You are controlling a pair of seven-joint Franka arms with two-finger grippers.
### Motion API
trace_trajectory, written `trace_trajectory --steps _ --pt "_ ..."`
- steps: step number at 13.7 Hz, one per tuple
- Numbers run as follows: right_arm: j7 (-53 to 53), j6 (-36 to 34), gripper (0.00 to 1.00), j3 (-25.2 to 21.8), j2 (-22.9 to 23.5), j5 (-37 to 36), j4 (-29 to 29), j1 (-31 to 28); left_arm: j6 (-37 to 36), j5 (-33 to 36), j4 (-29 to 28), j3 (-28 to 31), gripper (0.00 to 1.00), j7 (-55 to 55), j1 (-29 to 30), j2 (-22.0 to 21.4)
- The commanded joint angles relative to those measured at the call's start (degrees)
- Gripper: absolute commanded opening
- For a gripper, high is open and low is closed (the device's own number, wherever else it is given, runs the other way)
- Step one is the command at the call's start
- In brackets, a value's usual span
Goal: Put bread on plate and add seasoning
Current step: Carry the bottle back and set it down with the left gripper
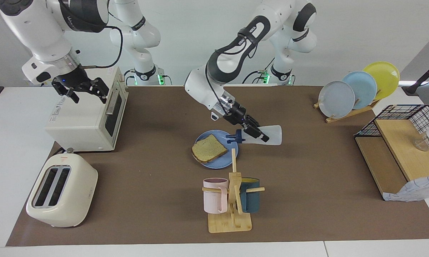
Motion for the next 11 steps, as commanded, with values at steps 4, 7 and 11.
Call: trace_trajectory --steps 4,7,11 --pt "-1.06 0.52 1.00 0.31 -0.87 -0.12 -0.82 -0.44 21.03 -29.13 -6.41 0.11 0.00 -2.46 16.75 -12.90" --pt "-1.06 0.52 1.00 0.31 -0.87 -0.12 -0.82 -0.44 34.02 -41.45 -7.11 0.12 0.00 -10.00 22.99 -12.47" --pt "-1.06 0.43 1.00 0.31 -0.87 -0.12 -0.82 -0.44 59.23 -51.48 -13.60 0.12 0.00 -20.12 28.28 -11.33"
